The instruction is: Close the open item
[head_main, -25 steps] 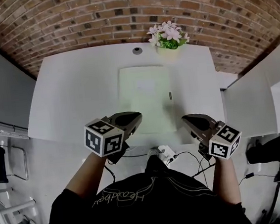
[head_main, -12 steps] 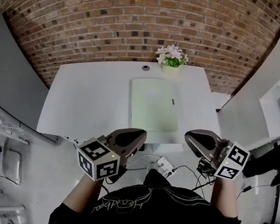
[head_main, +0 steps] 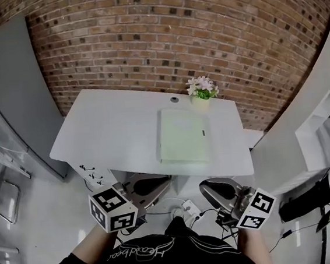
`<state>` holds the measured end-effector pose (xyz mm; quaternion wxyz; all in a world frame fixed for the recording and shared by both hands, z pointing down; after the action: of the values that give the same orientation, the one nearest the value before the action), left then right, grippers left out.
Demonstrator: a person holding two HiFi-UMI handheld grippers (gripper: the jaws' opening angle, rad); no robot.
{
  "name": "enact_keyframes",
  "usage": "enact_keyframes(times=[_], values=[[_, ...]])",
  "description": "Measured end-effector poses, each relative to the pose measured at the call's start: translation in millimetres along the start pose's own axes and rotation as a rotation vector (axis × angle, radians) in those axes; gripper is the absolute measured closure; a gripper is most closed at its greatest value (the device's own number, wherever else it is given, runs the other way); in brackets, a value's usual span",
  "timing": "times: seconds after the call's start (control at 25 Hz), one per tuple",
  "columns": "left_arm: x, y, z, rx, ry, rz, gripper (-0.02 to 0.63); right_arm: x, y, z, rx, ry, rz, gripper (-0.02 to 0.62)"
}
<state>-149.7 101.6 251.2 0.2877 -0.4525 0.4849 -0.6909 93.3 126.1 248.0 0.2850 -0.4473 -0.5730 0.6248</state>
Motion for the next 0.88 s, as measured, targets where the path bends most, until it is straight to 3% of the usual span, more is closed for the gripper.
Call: enact_keyframes(times=[0.4, 0.88], values=[[-17, -16, -21, -0.022, -0.027, -0.019, 0.604, 38, -18, 8, 0.007, 0.009, 0.055, 0.592], [-31, -23, -20, -0.004, -0.059, -0.012, 0.604, 47, -26, 1, -0.006, -0.045, 0.087, 0.592]])
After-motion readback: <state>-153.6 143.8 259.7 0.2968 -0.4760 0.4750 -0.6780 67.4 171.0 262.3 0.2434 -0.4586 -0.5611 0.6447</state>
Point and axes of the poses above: the fingertips, and each gripper's own axes: z forward along the fingers, x to its left, y out of its top, the point moved 9 cm from there along -z, backward along the fingers, and after that the axes turned 2 degrees about -z, right-handed, at the moved point
